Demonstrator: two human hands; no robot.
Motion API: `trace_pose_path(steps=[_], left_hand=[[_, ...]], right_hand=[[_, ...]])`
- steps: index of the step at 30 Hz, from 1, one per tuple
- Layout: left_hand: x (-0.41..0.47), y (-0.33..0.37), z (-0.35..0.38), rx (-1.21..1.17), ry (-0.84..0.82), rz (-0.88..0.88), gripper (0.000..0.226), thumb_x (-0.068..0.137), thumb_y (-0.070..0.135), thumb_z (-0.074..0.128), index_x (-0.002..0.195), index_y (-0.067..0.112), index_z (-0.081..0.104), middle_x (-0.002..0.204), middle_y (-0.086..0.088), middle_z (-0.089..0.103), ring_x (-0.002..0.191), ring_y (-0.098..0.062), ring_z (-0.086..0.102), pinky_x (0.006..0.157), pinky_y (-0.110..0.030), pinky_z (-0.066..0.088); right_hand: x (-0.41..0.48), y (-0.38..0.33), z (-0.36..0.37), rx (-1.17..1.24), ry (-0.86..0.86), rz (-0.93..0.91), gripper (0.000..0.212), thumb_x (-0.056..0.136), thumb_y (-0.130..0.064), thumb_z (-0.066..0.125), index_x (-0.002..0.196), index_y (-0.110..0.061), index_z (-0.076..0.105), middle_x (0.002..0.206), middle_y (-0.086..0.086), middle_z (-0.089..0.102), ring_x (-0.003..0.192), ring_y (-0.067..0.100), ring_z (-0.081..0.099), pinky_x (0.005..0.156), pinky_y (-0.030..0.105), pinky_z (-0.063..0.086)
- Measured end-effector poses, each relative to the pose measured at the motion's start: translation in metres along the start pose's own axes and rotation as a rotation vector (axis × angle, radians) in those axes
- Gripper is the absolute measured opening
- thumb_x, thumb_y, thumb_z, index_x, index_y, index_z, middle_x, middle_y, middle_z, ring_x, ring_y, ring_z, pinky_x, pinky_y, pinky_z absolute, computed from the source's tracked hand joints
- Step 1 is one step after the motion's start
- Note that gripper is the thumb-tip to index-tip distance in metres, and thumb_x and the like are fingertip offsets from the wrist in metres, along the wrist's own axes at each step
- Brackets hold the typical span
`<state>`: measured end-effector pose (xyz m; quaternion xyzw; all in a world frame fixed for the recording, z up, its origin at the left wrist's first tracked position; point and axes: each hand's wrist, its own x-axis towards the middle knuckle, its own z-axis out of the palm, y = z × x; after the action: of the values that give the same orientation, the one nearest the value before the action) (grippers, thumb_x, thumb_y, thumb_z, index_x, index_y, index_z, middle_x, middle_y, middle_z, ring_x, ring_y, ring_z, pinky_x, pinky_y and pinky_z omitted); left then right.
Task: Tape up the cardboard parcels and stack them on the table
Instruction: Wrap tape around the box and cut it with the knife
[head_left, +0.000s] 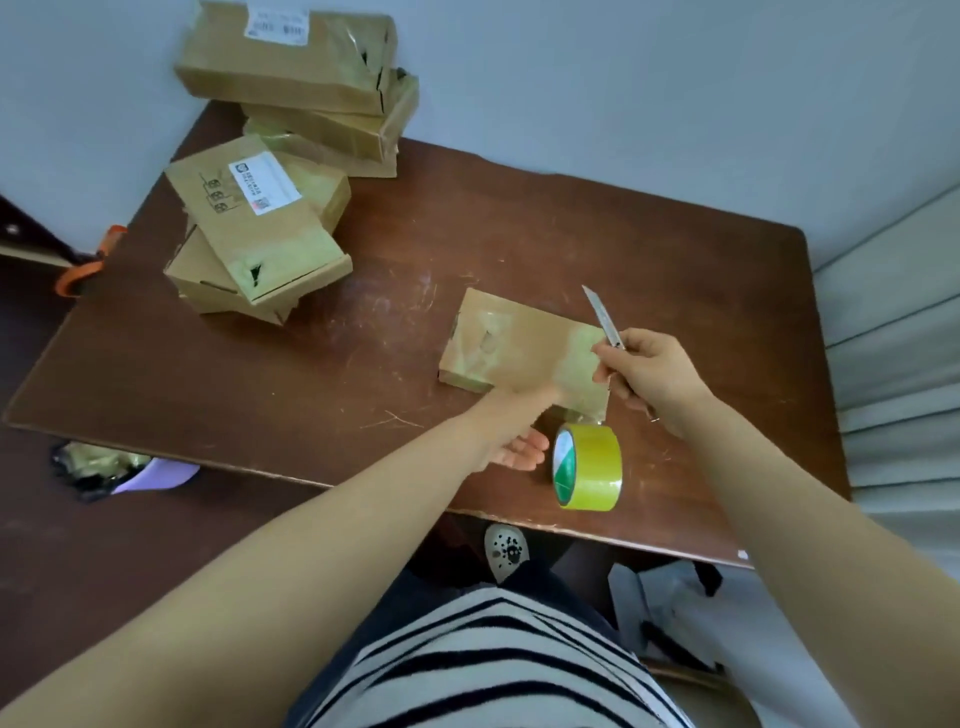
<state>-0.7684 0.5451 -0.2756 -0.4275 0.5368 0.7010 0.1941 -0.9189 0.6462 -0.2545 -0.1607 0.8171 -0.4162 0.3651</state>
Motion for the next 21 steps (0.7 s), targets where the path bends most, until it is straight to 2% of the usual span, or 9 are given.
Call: trace_pose_path(steps=[2, 4, 6, 8, 11, 13, 15, 18, 21], left_hand=[[0.009, -0.002, 0.025, 0.019, -0.035, -0.063, 0.061, 0.076, 0.059, 0.068, 0.112, 0.015, 0.048, 0.092, -0.011, 0.065, 0.074, -0.017, 0.066, 0.053, -0.022, 0.052], [0.017, -0.005, 0.044, -0.061, 0.003, -0.110, 0.072, 0.073, 0.055, 0.074, 0.122, 0.008, 0.049, 0.105, -0.013, 0.065, 0.083, -0.019, 0.066, 0.060, -0.027, 0.054], [0.025, -0.005, 0.061, -0.277, 0.036, -0.111, 0.068, 0.077, 0.040, 0.078, 0.127, 0.005, 0.049, 0.115, -0.016, 0.064, 0.095, -0.024, 0.066, 0.075, -0.037, 0.057], [0.028, -0.004, 0.076, -0.504, 0.064, -0.085, 0.056, 0.083, 0.024, 0.074, 0.127, -0.002, 0.050, 0.113, -0.021, 0.064, 0.095, -0.032, 0.066, 0.084, -0.046, 0.055], [0.025, 0.004, 0.092, -0.744, 0.073, -0.068, 0.025, 0.093, 0.006, 0.058, 0.112, -0.009, 0.054, 0.092, -0.025, 0.060, 0.070, -0.033, 0.064, 0.058, -0.040, 0.059], [0.026, 0.007, 0.094, -0.751, 0.104, -0.065, 0.014, 0.094, 0.000, 0.050, 0.105, -0.008, 0.054, 0.076, -0.022, 0.061, 0.055, -0.030, 0.063, 0.046, -0.032, 0.055], [0.024, 0.003, 0.092, -0.700, 0.134, -0.068, 0.014, 0.093, -0.003, 0.048, 0.104, -0.010, 0.052, 0.066, -0.021, 0.060, 0.046, -0.028, 0.062, 0.043, -0.029, 0.052], [0.020, -0.007, 0.092, -0.654, 0.167, -0.142, 0.008, 0.093, -0.004, 0.048, 0.099, -0.009, 0.049, 0.063, -0.021, 0.059, 0.046, -0.028, 0.063, 0.041, -0.027, 0.051], [0.028, -0.006, 0.095, -0.628, 0.167, -0.142, 0.008, 0.096, 0.000, 0.046, 0.091, -0.006, 0.049, 0.053, -0.018, 0.059, 0.045, -0.028, 0.062, 0.041, -0.026, 0.051]], right_hand=[[0.017, 0.008, 0.002, -0.135, -0.123, -0.069, 0.016, 0.095, -0.011, 0.053, 0.079, -0.010, 0.056, 0.059, 0.002, 0.060, 0.040, 0.010, 0.045, 0.038, 0.022, 0.037], [0.032, 0.017, 0.005, -0.264, -0.230, -0.124, 0.021, 0.096, -0.012, 0.048, 0.075, -0.012, 0.051, 0.062, 0.002, 0.059, 0.049, 0.015, 0.050, 0.045, 0.024, 0.043], [0.042, 0.026, 0.007, -0.337, -0.288, -0.157, 0.026, 0.098, -0.015, 0.046, 0.072, -0.016, 0.046, 0.063, 0.002, 0.059, 0.050, 0.016, 0.051, 0.045, 0.023, 0.045], [0.048, 0.031, 0.008, -0.381, -0.300, -0.188, 0.026, 0.098, -0.017, 0.044, 0.072, -0.019, 0.043, 0.061, -0.001, 0.058, 0.049, 0.014, 0.050, 0.046, 0.023, 0.045], [0.049, 0.036, 0.010, -0.414, -0.302, -0.223, 0.028, 0.099, -0.020, 0.043, 0.072, -0.021, 0.037, 0.063, -0.003, 0.055, 0.053, 0.012, 0.048, 0.051, 0.026, 0.040], [0.049, 0.037, 0.009, -0.406, -0.308, -0.225, 0.027, 0.100, -0.020, 0.042, 0.074, -0.019, 0.036, 0.065, -0.003, 0.053, 0.055, 0.014, 0.048, 0.050, 0.025, 0.038], [0.048, 0.037, 0.008, -0.430, -0.332, -0.234, 0.019, 0.101, -0.021, 0.040, 0.084, -0.013, 0.039, 0.070, 0.001, 0.055, 0.063, 0.021, 0.053, 0.054, 0.028, 0.041], [0.047, 0.034, 0.007, -0.490, -0.362, -0.266, 0.016, 0.102, -0.022, 0.039, 0.094, -0.008, 0.039, 0.087, 0.017, 0.061, 0.081, 0.032, 0.060, 0.071, 0.038, 0.046], [0.046, 0.032, 0.005, -0.471, -0.384, -0.260, 0.019, 0.100, -0.024, 0.043, 0.097, -0.006, 0.045, 0.089, 0.018, 0.062, 0.078, 0.030, 0.059, 0.069, 0.035, 0.045]])
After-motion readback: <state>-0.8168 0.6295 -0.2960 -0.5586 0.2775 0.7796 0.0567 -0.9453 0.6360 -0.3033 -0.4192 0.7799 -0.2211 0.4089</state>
